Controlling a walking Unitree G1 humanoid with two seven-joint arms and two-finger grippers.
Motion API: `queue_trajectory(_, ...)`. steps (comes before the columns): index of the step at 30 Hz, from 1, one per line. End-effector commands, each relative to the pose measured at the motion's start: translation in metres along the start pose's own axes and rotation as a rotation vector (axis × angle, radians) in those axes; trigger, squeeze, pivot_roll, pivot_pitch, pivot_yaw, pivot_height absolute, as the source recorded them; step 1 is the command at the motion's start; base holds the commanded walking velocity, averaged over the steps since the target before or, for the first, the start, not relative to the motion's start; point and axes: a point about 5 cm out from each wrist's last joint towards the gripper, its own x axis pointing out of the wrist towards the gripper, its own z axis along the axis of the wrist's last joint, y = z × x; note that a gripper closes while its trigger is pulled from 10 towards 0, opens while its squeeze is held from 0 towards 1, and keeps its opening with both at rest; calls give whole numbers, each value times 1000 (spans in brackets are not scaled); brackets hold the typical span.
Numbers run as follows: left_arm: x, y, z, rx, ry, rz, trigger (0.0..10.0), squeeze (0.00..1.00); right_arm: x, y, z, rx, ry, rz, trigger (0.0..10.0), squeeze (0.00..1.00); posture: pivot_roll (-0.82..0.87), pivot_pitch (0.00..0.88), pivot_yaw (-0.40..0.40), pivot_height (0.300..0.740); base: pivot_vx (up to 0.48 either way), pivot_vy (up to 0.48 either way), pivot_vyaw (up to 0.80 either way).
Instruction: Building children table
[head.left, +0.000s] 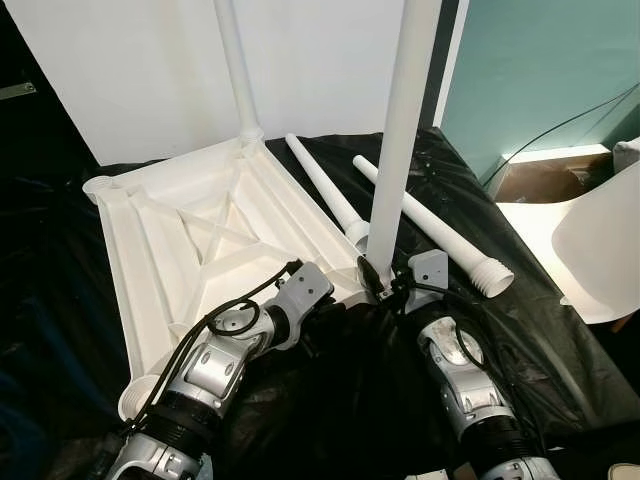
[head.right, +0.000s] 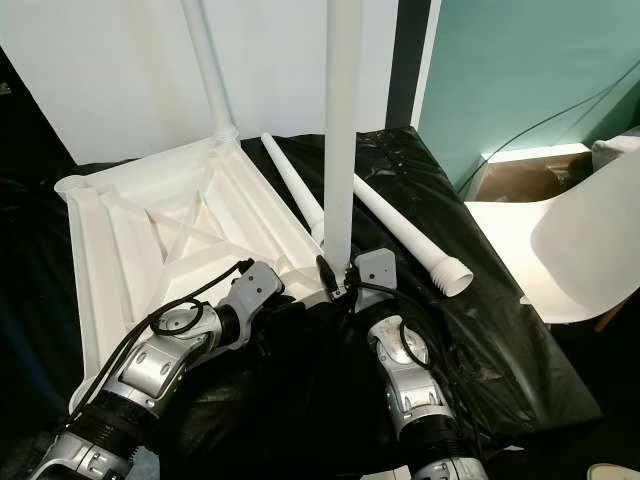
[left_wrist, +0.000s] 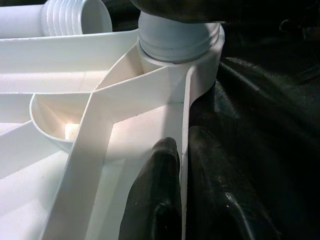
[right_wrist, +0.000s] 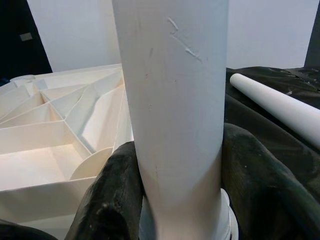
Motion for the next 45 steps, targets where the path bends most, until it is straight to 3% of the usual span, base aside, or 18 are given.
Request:
queue_trajectory(1,0,-9,-35,-90,144,-36,10000,0,4,-20,6,-11,-11,-108,0,0,47,0,37,740,0,0,0)
queue_trajectory(2,1,-10,-35,-90,144,-37,10000,0,5,-16,4,-9,2,-78,10000,0,48,0,35,740,0,0,0)
queue_trajectory(7,1,-10,-35,-90,143,-37,10000,0,5,-13,4,-8,11,-58,10000,0,48,0,35,740,0,0,0)
queue_trajectory(8,1,-11,-35,-92,144,-37,10000,0,6,-9,2,24,23,22,10000,1000,48,0,36,740,0,0,0)
queue_trajectory(9,0,-11,-36,-94,146,-36,10000,0,7,-7,4,37,29,132,10000,980,45,0,37,740,0,0,0)
queue_trajectory(10,0,-11,-36,-96,147,-36,10000,0,7,-6,6,43,27,226,10000,0,44,0,36,740,0,0,0)
queue_trajectory(11,0,-11,-36,-96,147,-36,10000,0,7,-6,6,43,27,226,10000,0,44,0,36,740,0,0,0)
queue_trajectory(14,1,-11,-36,-95,146,-39,10000,0,10,-12,16,5,13,389,10000,0,35,0,38,740,0,0,0)
queue_trajectory(16,1,-11,-36,-95,146,-39,10000,0,10,-12,16,5,13,389,10000,0,35,0,38,740,0,0,0)
queue_trajectory(24,3,-10,-33,-91,140,-40,10000,0,18,-23,15,-55,80,584,10000,0,33,0,33,740,0,0,0)
queue_trajectory(25,3,-10,-34,-91,141,-40,10000,0,21,-23,12,-59,103,616,3137,0,40,0,36,740,0,0,0)
queue_trajectory(27,2,-11,-35,-91,143,-40,10000,0,25,-21,10,-55,123,648,3137,0,40,0,36,740,0,0,0)
queue_trajectory(28,2,-11,-34,-92,142,-40,10000,0,26,-20,11,-42,123,665,0,0,47,0,33,740,0,0,0)
queue_trajectory(38,0,-10,-35,-97,143,-29,10000,0,22,-16,8,11,136,695,0,0,62,0,22,740,0,0,0)
queue_trajectory(39,-2,-11,-37,-99,146,-27,10000,0,16,-7,1,-11,136,590,0,0,61,0,23,740,0,0,0)
queue_trajectory(40,-2,-11,-37,-99,146,-27,10000,0,16,-7,1,-11,136,590,0,0,61,0,23,740,0,0,0)
queue_trajectory(43,-2,-12,-38,-100,151,-27,10000,0,4,-4,-8,-16,94,142,0,0,62,0,25,740,0,0,0)
queue_trajectory(45,-2,-11,-37,-100,150,-27,10000,0,3,-6,-8,-10,91,86,0,0,62,0,25,740,0,0,0)
